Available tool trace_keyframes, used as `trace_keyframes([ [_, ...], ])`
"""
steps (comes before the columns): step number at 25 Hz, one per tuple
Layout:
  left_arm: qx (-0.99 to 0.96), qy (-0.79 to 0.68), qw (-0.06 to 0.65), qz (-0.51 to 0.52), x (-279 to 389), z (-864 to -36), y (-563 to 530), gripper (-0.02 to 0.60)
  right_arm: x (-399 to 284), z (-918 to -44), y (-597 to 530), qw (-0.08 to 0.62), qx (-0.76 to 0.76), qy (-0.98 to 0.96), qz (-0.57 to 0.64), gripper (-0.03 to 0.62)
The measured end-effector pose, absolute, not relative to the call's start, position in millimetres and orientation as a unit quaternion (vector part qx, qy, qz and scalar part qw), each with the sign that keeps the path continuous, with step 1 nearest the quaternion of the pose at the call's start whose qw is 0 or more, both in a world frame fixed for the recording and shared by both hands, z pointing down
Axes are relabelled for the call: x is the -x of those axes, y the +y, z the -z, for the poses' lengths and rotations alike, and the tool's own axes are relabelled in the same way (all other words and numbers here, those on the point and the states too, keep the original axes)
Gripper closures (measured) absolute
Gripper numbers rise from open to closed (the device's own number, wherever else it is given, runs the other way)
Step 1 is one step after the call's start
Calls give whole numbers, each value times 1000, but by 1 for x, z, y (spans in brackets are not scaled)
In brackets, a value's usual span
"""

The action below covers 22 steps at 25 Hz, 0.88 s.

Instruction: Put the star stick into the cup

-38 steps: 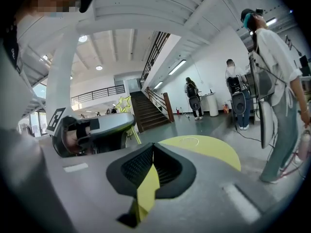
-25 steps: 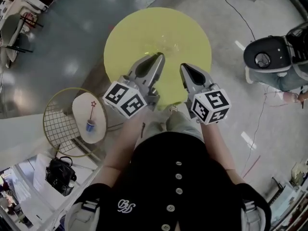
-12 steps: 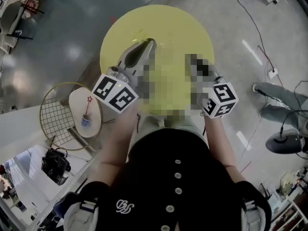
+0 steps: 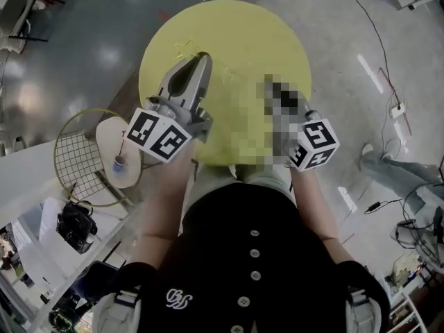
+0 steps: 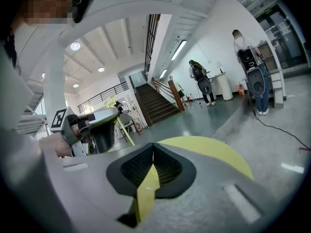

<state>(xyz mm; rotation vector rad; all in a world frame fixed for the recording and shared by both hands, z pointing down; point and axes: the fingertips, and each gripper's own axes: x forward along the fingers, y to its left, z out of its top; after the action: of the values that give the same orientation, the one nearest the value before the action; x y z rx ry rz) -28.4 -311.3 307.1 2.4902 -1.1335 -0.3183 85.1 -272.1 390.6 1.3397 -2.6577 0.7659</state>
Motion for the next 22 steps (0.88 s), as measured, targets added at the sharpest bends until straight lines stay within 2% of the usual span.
trace_keyframes([
  [22,-867,-429,246,49,15,-373,-328,568,-87,-435,-305,48,-409,-860,-301,591],
])
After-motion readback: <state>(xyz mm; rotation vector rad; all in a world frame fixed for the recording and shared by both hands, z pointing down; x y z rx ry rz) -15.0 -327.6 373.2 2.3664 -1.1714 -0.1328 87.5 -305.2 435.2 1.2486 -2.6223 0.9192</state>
